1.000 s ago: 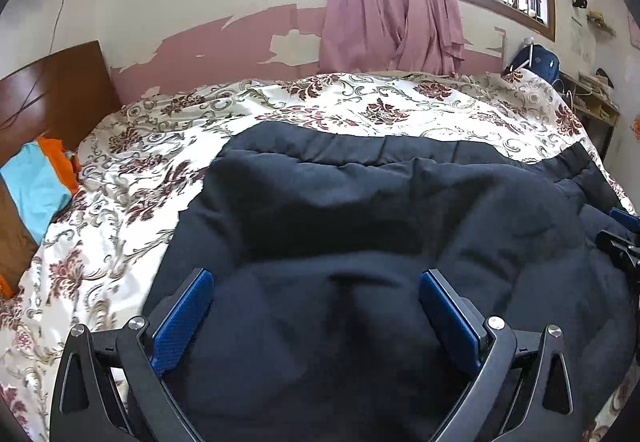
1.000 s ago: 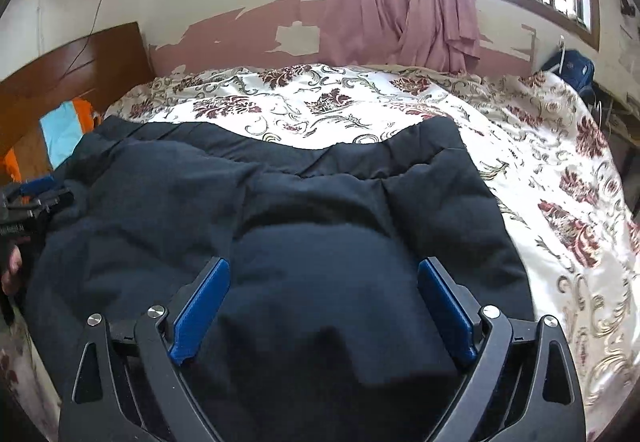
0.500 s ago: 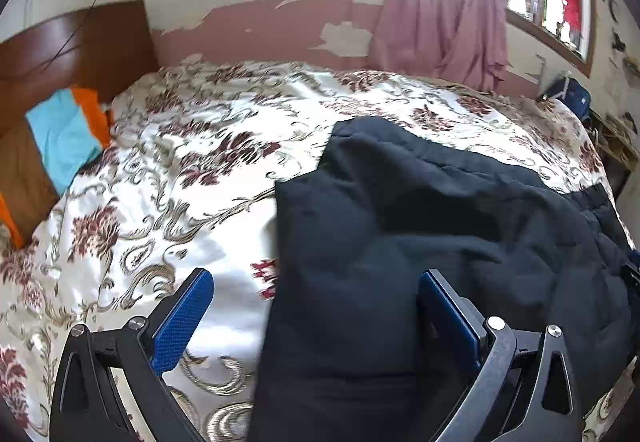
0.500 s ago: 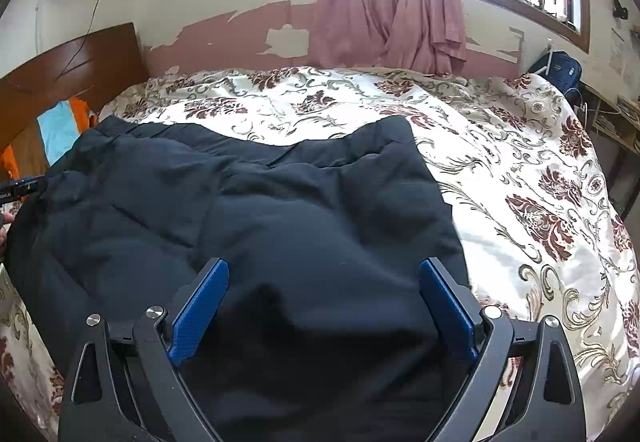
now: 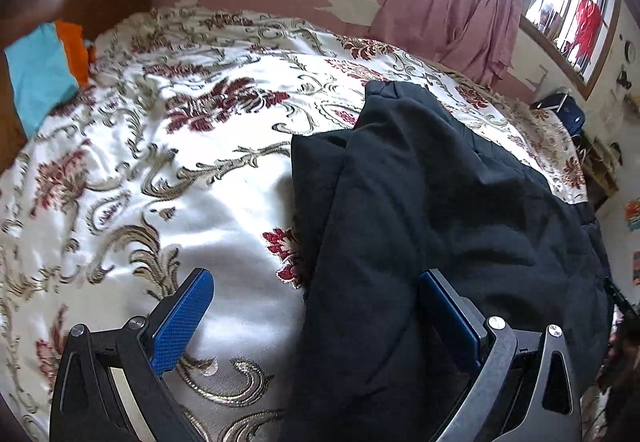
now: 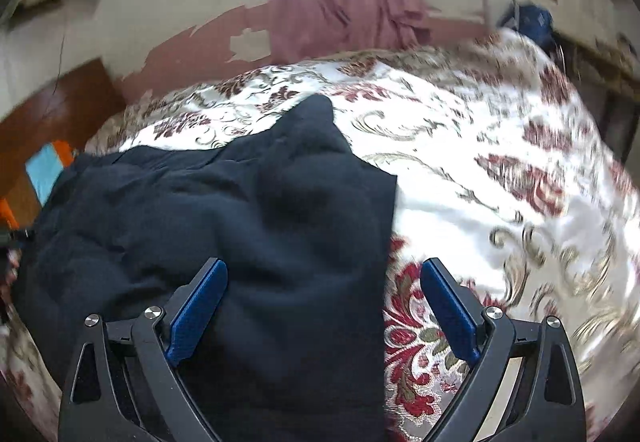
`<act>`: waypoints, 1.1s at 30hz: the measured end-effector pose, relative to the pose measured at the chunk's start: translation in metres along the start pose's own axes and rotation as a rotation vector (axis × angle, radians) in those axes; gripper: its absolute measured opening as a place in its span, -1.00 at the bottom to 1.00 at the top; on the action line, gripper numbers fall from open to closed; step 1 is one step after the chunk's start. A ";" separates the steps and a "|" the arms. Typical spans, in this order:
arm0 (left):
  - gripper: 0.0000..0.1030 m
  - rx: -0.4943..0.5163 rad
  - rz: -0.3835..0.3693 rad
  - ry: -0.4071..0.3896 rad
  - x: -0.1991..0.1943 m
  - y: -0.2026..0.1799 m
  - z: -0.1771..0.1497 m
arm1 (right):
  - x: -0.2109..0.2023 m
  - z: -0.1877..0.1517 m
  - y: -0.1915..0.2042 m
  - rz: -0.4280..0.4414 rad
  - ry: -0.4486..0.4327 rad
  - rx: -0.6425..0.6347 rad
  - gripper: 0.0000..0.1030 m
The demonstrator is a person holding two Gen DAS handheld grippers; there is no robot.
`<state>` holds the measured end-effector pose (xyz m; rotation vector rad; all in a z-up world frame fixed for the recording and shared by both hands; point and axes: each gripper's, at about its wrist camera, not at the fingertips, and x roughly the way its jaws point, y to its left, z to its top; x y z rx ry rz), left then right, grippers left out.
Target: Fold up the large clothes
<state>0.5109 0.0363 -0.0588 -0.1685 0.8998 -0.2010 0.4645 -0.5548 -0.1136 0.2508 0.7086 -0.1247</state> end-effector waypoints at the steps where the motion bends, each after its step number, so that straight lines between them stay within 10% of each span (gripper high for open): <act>1: 1.00 -0.003 -0.011 0.005 0.002 0.001 -0.001 | 0.004 -0.003 -0.006 0.015 0.002 0.028 0.85; 33: 1.00 0.012 -0.259 0.064 0.026 0.024 -0.001 | 0.060 -0.023 -0.045 0.313 0.147 0.220 0.98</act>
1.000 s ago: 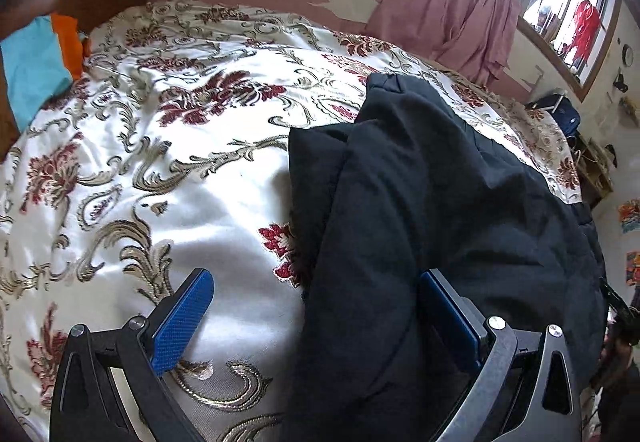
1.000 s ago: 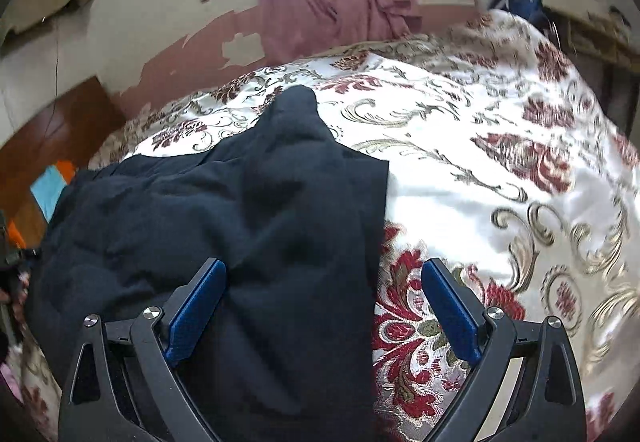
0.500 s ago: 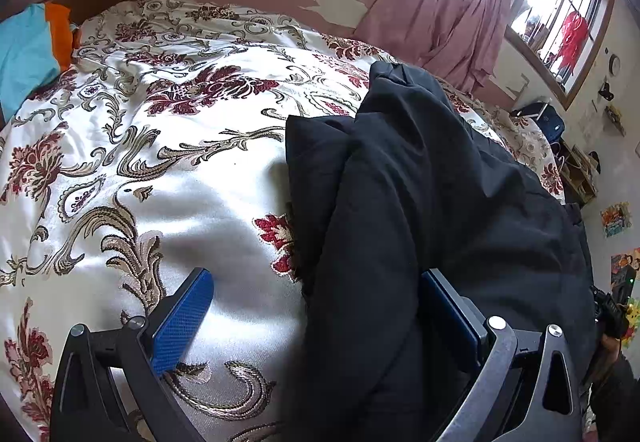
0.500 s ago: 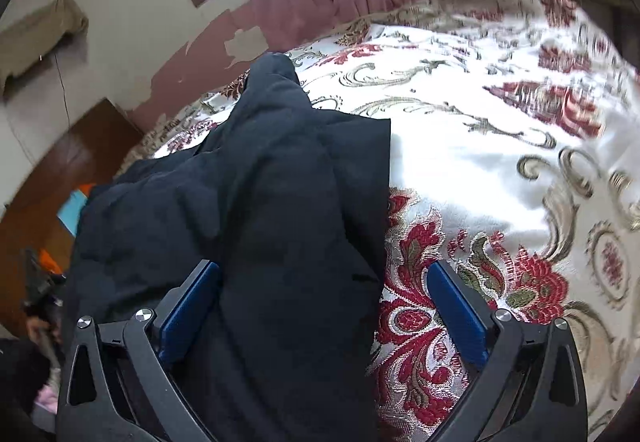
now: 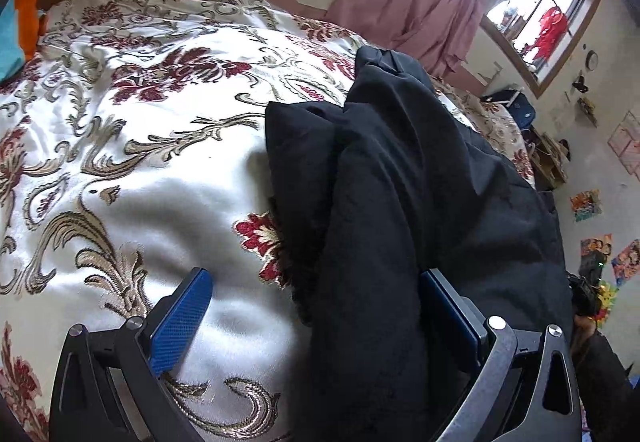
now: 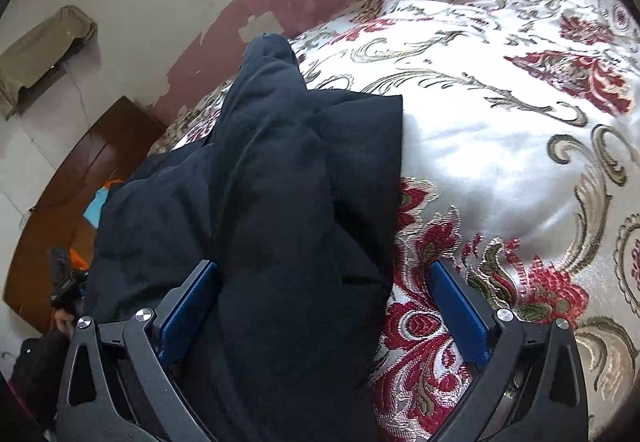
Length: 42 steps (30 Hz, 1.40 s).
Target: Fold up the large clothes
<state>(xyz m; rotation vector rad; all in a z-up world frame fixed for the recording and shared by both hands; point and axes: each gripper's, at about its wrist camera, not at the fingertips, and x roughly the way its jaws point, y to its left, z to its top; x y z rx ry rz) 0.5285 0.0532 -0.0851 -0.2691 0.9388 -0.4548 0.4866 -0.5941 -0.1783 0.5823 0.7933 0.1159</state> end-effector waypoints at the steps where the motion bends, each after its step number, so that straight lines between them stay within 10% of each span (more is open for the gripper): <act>1: 1.00 0.006 -0.014 0.006 0.000 0.000 0.001 | 0.000 0.001 -0.001 0.008 0.004 0.002 0.98; 8: 0.74 0.043 -0.111 0.056 0.006 -0.011 0.007 | 0.004 0.005 0.006 0.096 0.048 -0.010 0.87; 13: -0.06 0.025 -0.146 0.074 0.009 -0.022 0.012 | 0.003 0.003 0.007 0.133 0.045 0.035 0.03; 22: -0.68 -0.079 -0.069 0.031 -0.010 -0.041 0.015 | -0.008 -0.001 0.024 0.147 -0.026 0.115 -0.59; 42: -0.78 0.021 -0.131 -0.085 -0.090 -0.100 0.026 | -0.100 0.023 0.085 0.238 -0.173 0.033 -0.69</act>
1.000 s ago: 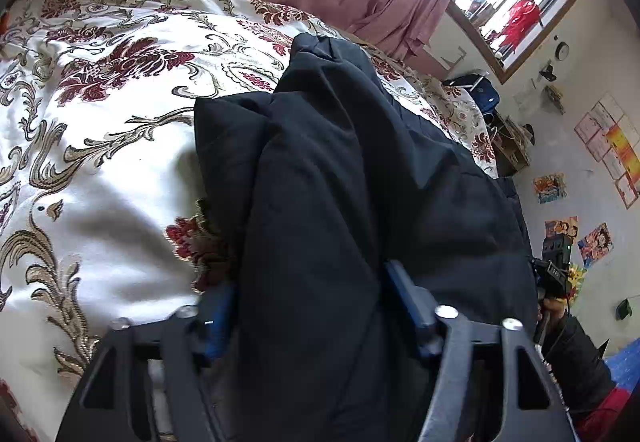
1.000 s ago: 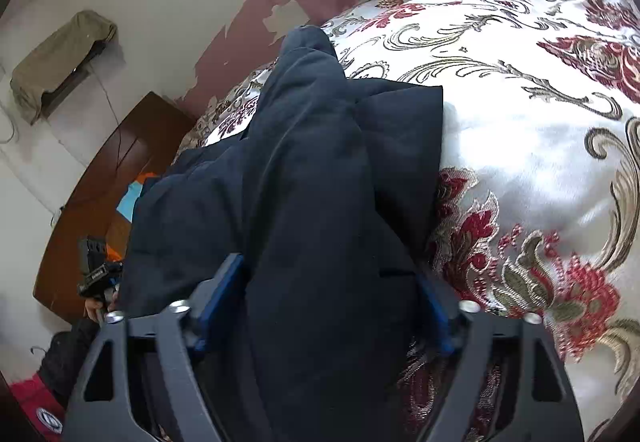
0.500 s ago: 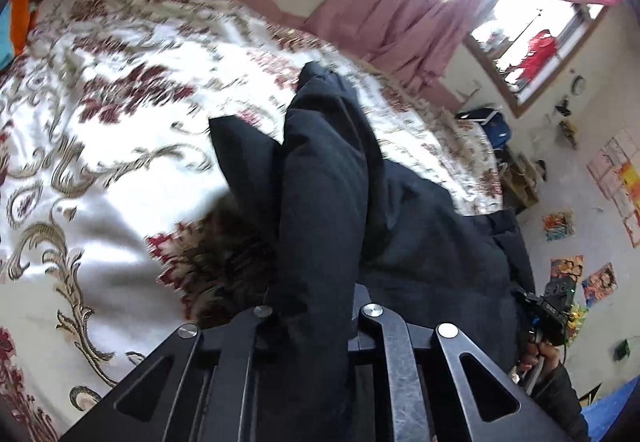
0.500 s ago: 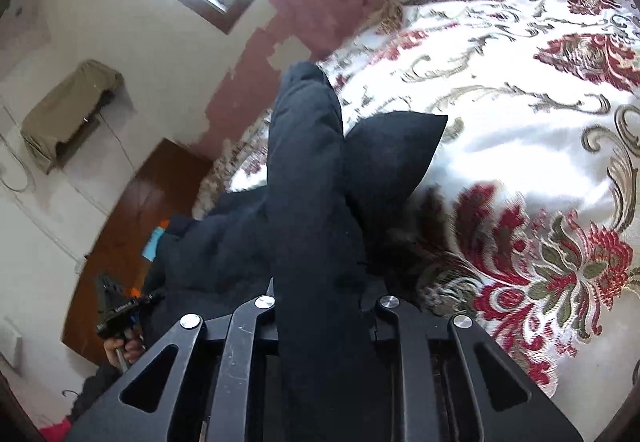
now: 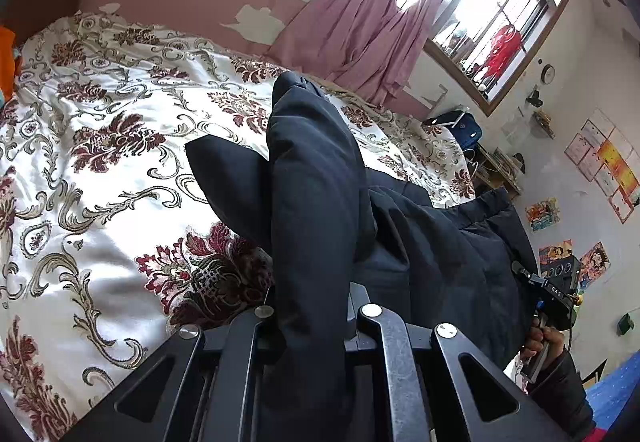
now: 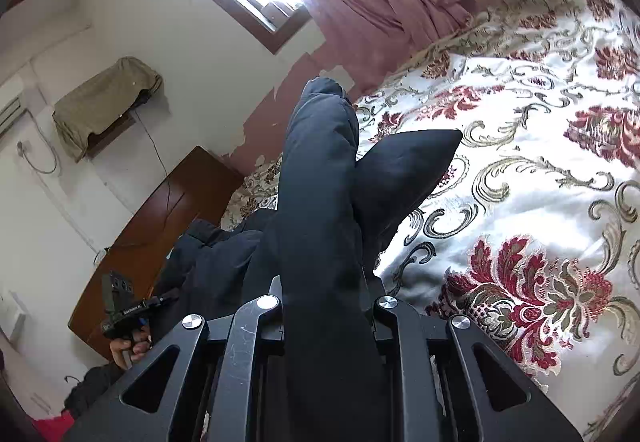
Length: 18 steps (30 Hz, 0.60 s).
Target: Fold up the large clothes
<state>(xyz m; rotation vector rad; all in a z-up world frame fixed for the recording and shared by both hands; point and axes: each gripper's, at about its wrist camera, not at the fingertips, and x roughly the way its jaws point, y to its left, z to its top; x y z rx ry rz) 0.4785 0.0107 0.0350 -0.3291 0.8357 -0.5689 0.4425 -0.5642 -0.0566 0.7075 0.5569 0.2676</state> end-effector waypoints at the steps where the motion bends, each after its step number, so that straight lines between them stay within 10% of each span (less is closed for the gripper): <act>1: -0.78 0.001 0.000 0.000 -0.002 -0.001 -0.001 | -0.004 -0.001 0.003 -0.002 -0.001 -0.007 -0.69; 18: -0.78 0.007 0.035 0.049 0.016 0.017 -0.033 | 0.002 -0.034 -0.009 -0.058 0.052 -0.009 -0.69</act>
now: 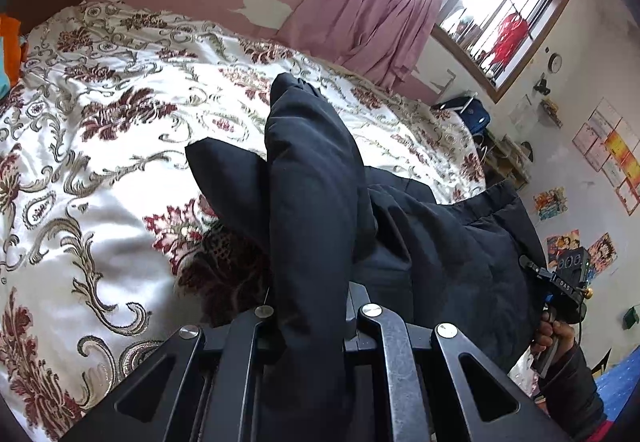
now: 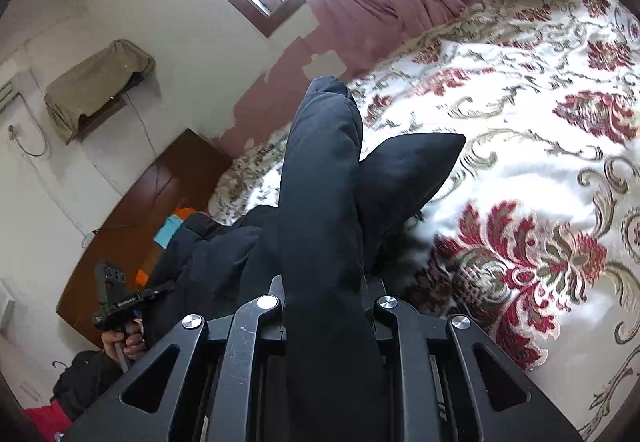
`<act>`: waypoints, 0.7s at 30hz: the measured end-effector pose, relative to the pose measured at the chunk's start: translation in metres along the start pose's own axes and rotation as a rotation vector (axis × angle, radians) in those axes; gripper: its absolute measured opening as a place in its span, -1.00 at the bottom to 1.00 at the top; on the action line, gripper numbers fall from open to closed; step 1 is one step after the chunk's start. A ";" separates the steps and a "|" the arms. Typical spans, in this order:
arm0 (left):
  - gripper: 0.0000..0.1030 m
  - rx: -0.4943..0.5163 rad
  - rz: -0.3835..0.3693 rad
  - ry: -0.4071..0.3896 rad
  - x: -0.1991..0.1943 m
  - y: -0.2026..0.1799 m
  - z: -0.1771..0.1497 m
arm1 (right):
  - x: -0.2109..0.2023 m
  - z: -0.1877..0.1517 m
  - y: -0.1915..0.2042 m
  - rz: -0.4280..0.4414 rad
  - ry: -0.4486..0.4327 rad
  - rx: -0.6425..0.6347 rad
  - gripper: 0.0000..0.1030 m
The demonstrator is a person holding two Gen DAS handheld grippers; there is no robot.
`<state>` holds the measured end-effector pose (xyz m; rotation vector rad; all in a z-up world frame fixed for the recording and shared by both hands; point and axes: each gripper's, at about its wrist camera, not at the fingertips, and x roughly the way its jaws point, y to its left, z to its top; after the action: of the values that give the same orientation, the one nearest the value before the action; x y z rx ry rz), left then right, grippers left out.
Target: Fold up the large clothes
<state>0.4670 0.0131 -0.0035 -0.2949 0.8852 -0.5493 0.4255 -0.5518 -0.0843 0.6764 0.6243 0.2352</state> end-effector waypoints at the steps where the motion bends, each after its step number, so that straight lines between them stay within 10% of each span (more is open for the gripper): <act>1: -0.77 0.007 0.008 0.000 0.003 0.002 -0.002 | 0.002 -0.002 -0.002 -0.008 0.000 0.000 -0.69; 12: -0.63 -0.018 0.067 0.004 0.018 0.028 -0.019 | 0.016 -0.016 -0.028 -0.137 0.008 0.018 -0.49; 17: -0.28 -0.006 0.173 0.029 0.022 0.022 -0.020 | 0.018 -0.016 -0.025 -0.260 0.035 -0.002 -0.13; 21: 0.48 -0.023 0.278 0.023 0.021 0.020 -0.018 | 0.015 -0.015 -0.018 -0.334 0.032 -0.038 0.30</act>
<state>0.4703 0.0171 -0.0373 -0.1823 0.9371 -0.2851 0.4280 -0.5524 -0.1119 0.5234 0.7506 -0.0523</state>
